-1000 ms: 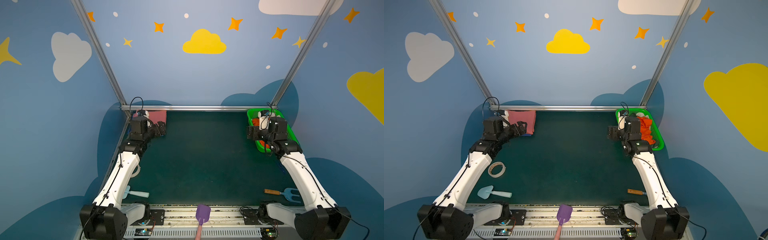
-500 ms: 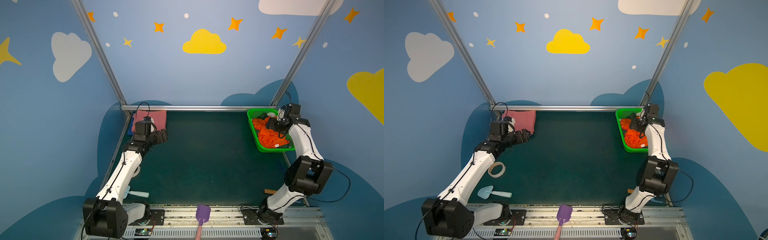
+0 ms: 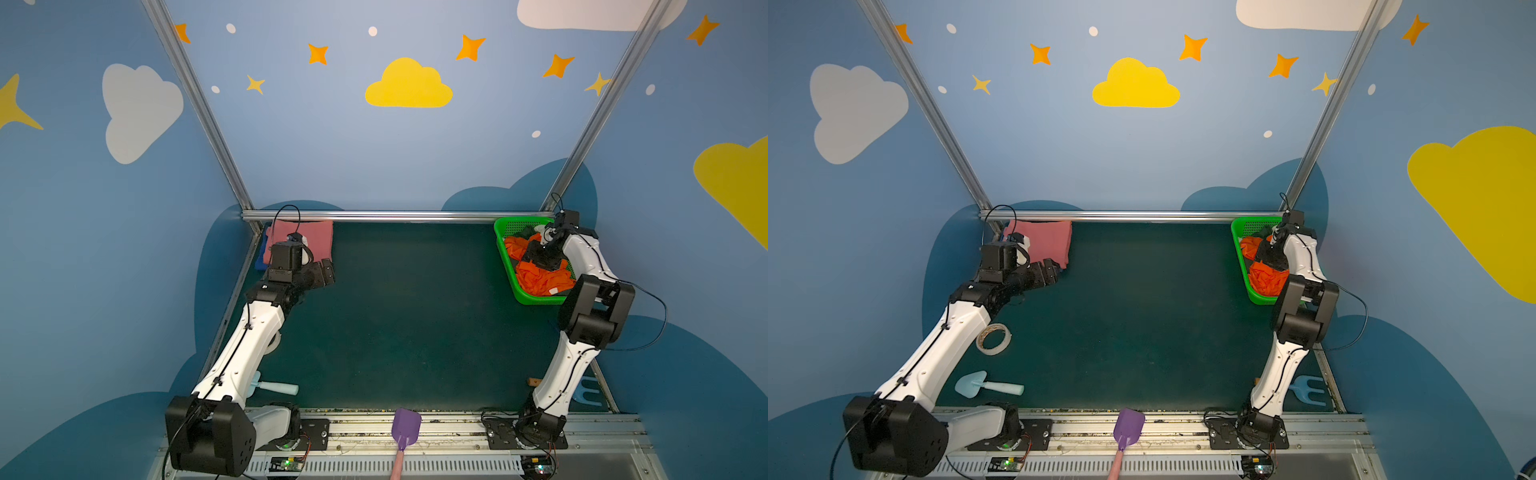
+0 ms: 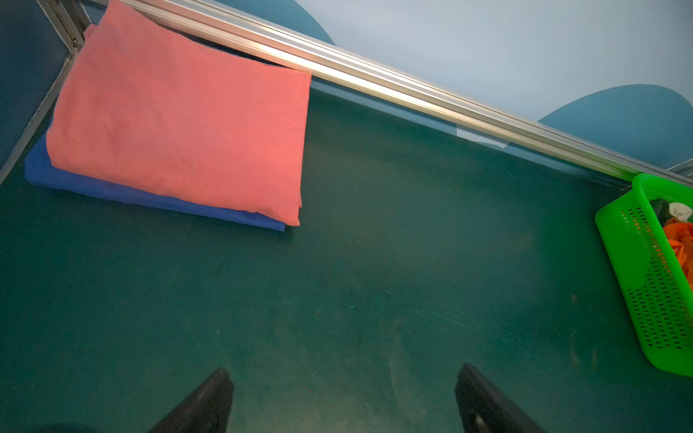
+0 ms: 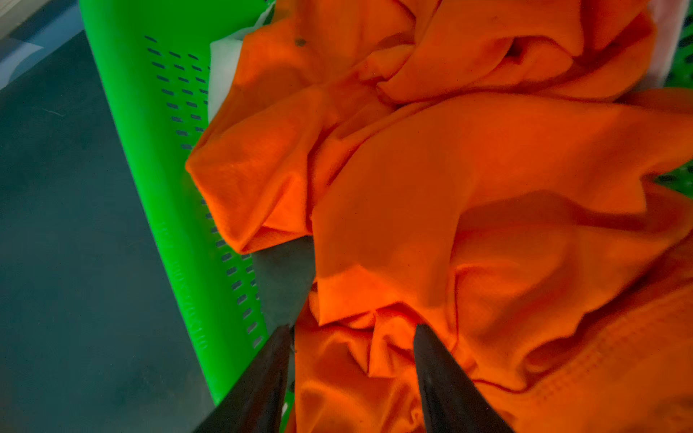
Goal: Fold and stack the t-shirts
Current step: 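Grasp the orange t-shirt in the green basket with right gripper while left arm raises, then lift the orange t-shirt out of the basket and lay it on the table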
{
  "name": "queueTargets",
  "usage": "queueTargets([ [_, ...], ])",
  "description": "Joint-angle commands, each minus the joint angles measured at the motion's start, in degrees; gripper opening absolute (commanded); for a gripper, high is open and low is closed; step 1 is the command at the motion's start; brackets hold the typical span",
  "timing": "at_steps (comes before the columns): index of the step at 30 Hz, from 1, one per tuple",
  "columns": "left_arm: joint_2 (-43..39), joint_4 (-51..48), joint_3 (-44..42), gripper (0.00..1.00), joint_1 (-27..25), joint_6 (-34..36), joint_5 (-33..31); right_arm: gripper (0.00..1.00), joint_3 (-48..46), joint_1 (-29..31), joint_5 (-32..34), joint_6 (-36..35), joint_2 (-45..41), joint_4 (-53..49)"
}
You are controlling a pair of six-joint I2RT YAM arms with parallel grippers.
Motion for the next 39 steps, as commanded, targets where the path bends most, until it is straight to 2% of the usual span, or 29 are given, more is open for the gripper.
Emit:
queueTargets([
  [1, 0.82, -0.68, -0.25, 0.94, -0.27, 0.6, -0.28, 0.51, 2.46, 0.01, 0.13, 1.13, 1.6, -2.1],
  [9, 1.22, -0.62, -0.24, 0.94, -0.41, 0.69, -0.28, 0.46, 3.23, -0.09, 0.03, 1.5, 4.23, -1.6],
  [19, 1.51, -0.69, -0.24, 0.94, -0.62, 0.87, 0.07, 0.53, 4.29, 0.5, -2.86, 2.52, 6.18, -0.18],
  [21, 1.54, -0.7, -0.24, 0.94, -0.64, 0.87, -0.02, 0.48, 4.83, 0.53, -2.72, 2.73, 6.8, -0.68],
  [25, 1.54, -0.72, -0.24, 0.94, -0.7, 0.88, -0.02, 0.27, 5.74, 0.58, -1.95, 3.17, 6.85, -2.06],
  [31, 1.33, -0.71, -0.16, 0.94, -0.72, 0.78, 0.31, 0.01, 4.88, 0.64, -1.17, 3.64, 4.25, -1.83],
  [35, 1.02, -0.74, -0.15, 0.94, -0.89, 0.77, 0.33, 0.0, 3.98, 0.82, -1.27, 3.76, 1.59, -1.8],
  [39, 0.8, -0.71, -0.16, 0.94, -0.96, 0.78, 0.42, 0.0, 0.54, 2.01, -1.01, 3.64, -4.51, 0.29],
])
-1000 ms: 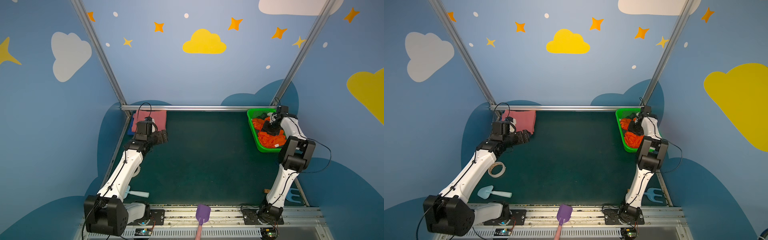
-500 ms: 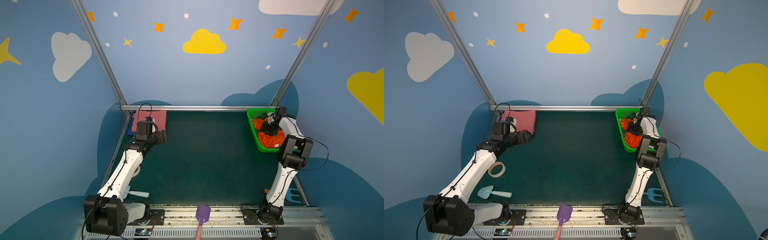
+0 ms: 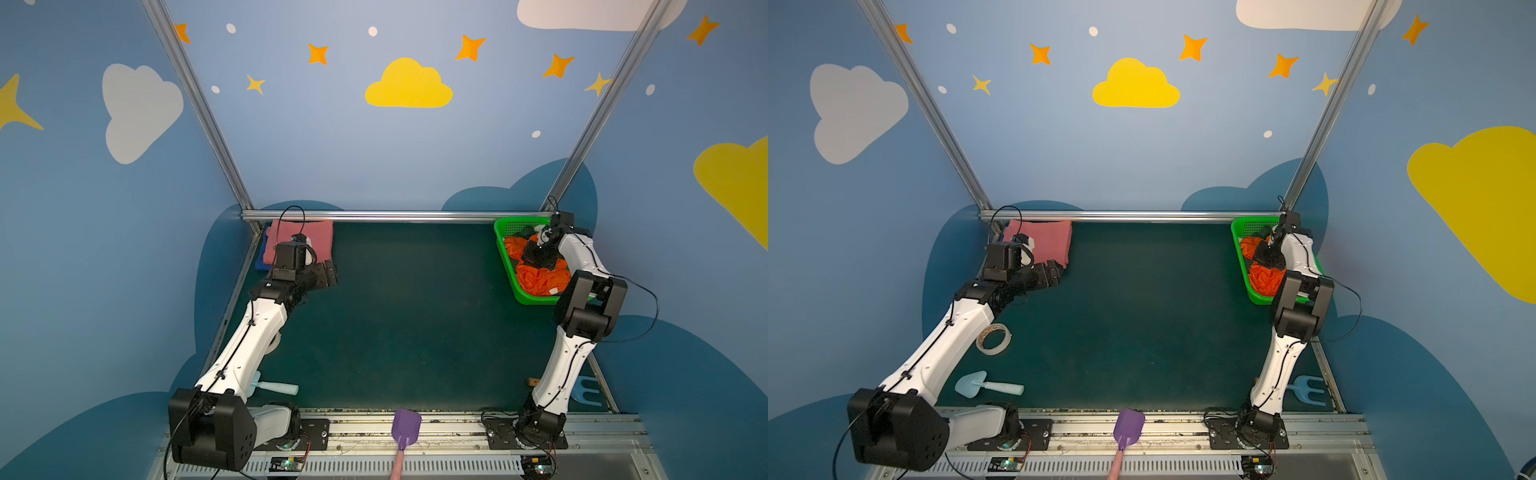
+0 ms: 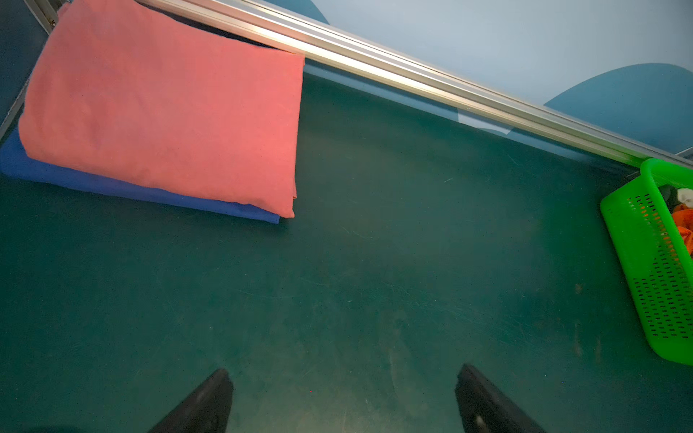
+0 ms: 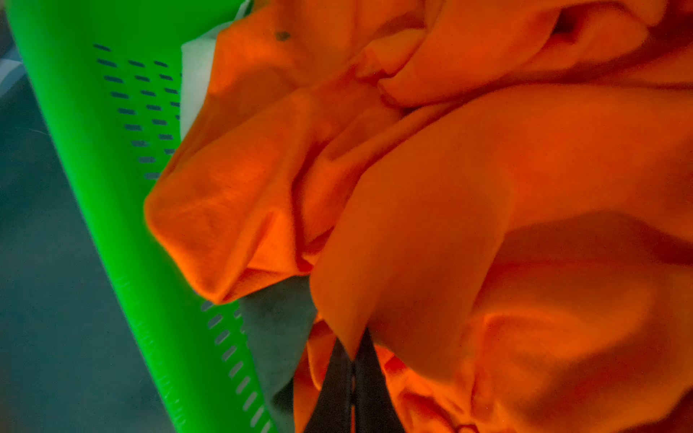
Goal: Fold and stack the t-shirts
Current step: 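Lift the orange t-shirt out of the basket and lay it on the table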
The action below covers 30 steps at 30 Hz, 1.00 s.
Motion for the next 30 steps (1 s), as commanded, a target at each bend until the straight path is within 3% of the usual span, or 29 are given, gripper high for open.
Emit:
queueTargets([
  [1, -0.79, -0.59, -0.2, 0.94, -0.18, 0.56, 0.36, 0.0, -2.46, 1.78, 0.46, 0.18, -9.16, 1.35],
  [14, -1.86, -0.4, -0.24, 0.93, -0.56, 0.39, 1.47, 0.0, -21.92, 8.91, 6.64, 1.27, -40.54, 14.97],
  [22, -2.57, 0.1, -0.33, 0.92, -0.93, -0.21, 2.55, 0.0, -18.64, 13.28, 0.6, 0.32, -54.05, 16.49],
  [30, -3.83, 0.39, -0.61, 0.92, -1.23, -0.23, 2.69, 0.0, -9.32, 26.09, -8.23, 1.37, -53.29, 16.9],
])
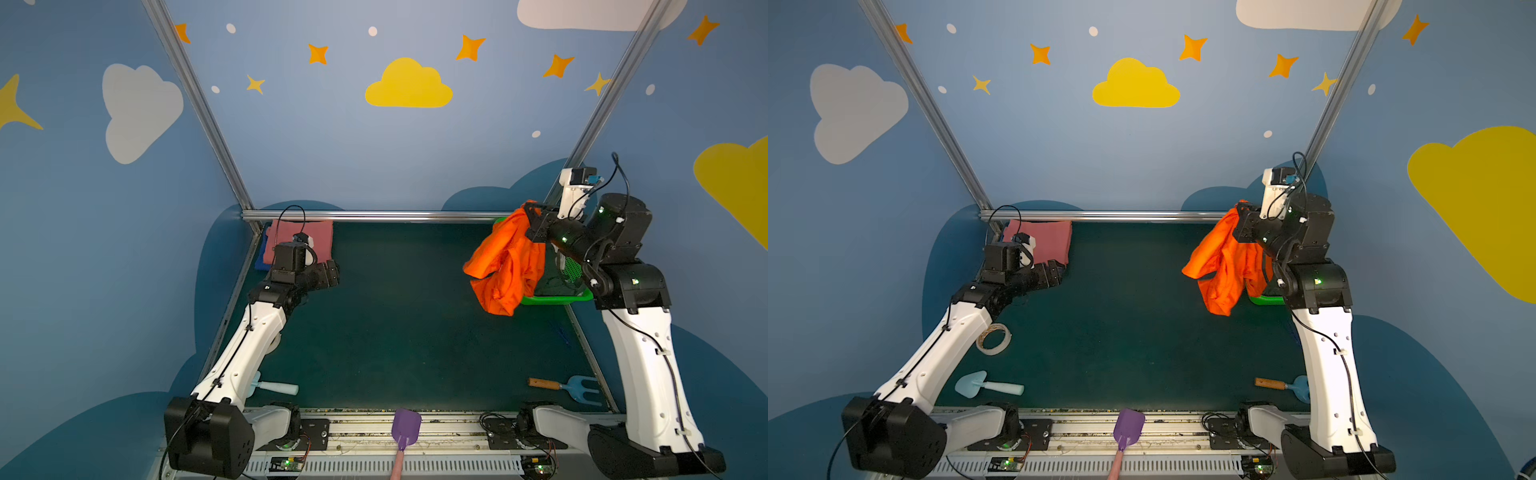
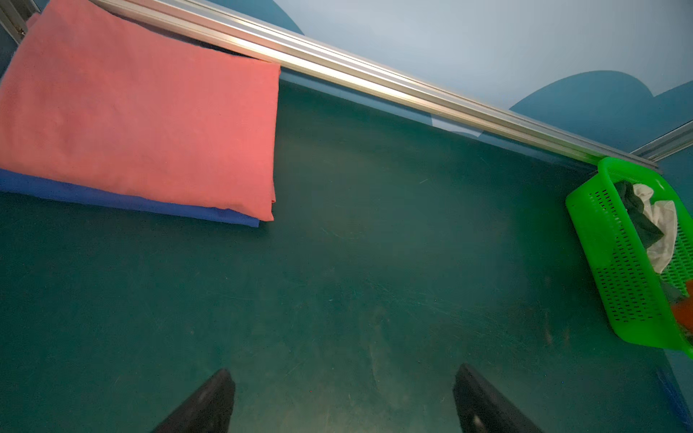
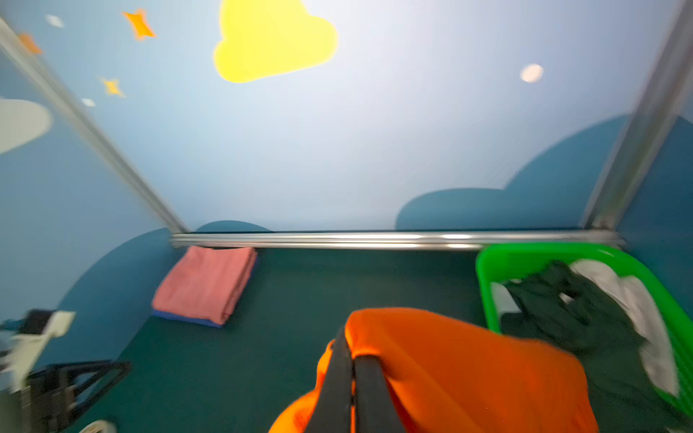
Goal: Fold and stack the t-shirts
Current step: 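Lift the orange t-shirt out of the basket and lay it on the table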
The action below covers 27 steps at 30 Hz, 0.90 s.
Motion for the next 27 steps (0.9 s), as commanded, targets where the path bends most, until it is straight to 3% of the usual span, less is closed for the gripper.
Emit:
queueTargets([
  [1, -1.73, 0.39, -0.55, 0.92, -0.38, 0.0, 0.39, 0.0, 3.81, 5.77, -4.95, 0.18, 2.5, 2.09],
  [6, -2.39, 0.42, -0.72, 0.92, -0.43, 0.25, -0.07, 0.0, 9.46, 14.86, 0.58, -5.42, 7.31, 0.49],
  [11, -2.99, 0.44, -0.81, 0.92, -0.52, 0.7, -0.88, 0.0, 14.09, 17.48, 11.15, -8.4, 10.32, -3.97],
  [16, -3.01, 0.43, -0.9, 0.92, -0.51, 0.91, -1.19, 0.0, 12.77, 19.43, 19.14, -10.55, 8.73, -4.01],
  [21, -2.83, 0.58, -0.99, 0.92, -0.52, 0.91, -0.88, 0.0, 11.75, 21.62, 19.0, -10.47, 8.75, -4.37],
  [27, -2.83, 0.62, -1.08, 0.92, -0.59, 1.04, -1.23, 0.0, 10.09, 24.64, 13.12, -6.62, 13.9, -3.85],
])
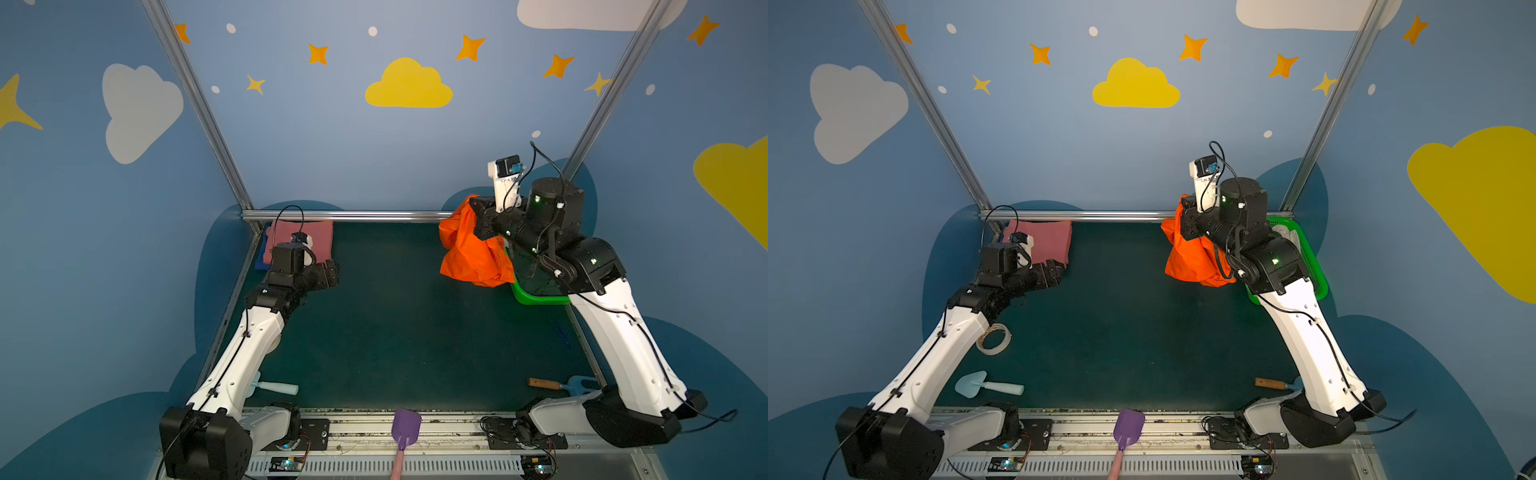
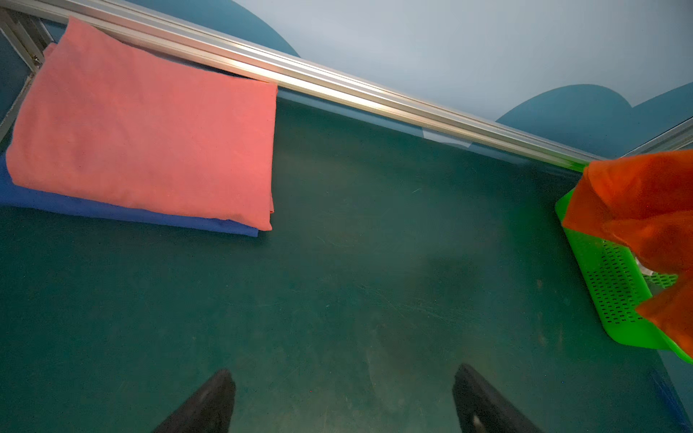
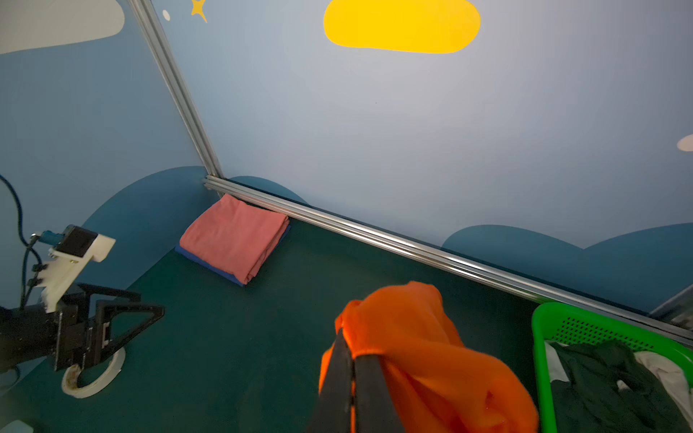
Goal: Fold and stack the t-shirts
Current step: 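Lift the orange t-shirt out of the basket and lay it on the table, then grasp the orange t-shirt edge with the left gripper while the right gripper holds another edge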
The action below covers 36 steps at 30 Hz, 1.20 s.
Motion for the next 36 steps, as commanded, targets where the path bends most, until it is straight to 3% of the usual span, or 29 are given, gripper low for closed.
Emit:
queueTargets([
  [1, -0.8, 0.21, -0.75, 0.92, -0.17, 0.86, -0.56, 0.0, -2.03, 1.84, -3.68, 2.93, 3.75, 1.83],
  [8, -0.58, 0.11, -0.84, 0.92, -0.23, 1.18, -1.16, 0.0, -5.38, 5.53, -15.01, 13.85, 16.66, 7.44],
  [11, -0.5, -0.04, -0.84, 0.92, -0.28, 1.53, -1.57, 0.29, -1.49, 6.96, -23.32, 17.31, 25.37, 6.04],
  [13, -0.62, -0.06, -0.84, 0.92, -0.23, 1.7, -1.95, 0.36, 2.45, 7.43, -25.3, 17.21, 29.49, 2.85],
  [16, -0.93, -0.18, -0.95, 0.92, -0.24, 1.97, -2.48, 0.43, 6.2, 7.52, -24.73, 15.6, 32.11, -1.03],
  [19, -0.74, -0.19, -1.01, 0.92, -0.29, 1.92, -2.37, 0.48, 3.18, 6.81, -22.37, 14.63, 29.41, 0.1],
  [22, -0.24, -1.16, -0.42, 0.79, -1.53, 1.21, -0.56, 0.52, -3.01, 4.58, -19.82, 14.53, 24.86, 2.05],
  [28, 3.98, -7.54, 1.12, 0.72, -12.22, 0.06, 3.04, 0.53, -17.37, -3.94, -12.11, 14.44, 15.81, 2.08],
  [36, 14.55, -10.54, 4.34, 0.77, -32.83, -1.52, -3.54, 0.54, -29.02, -14.33, -4.79, 14.92, 13.16, 1.07],
])
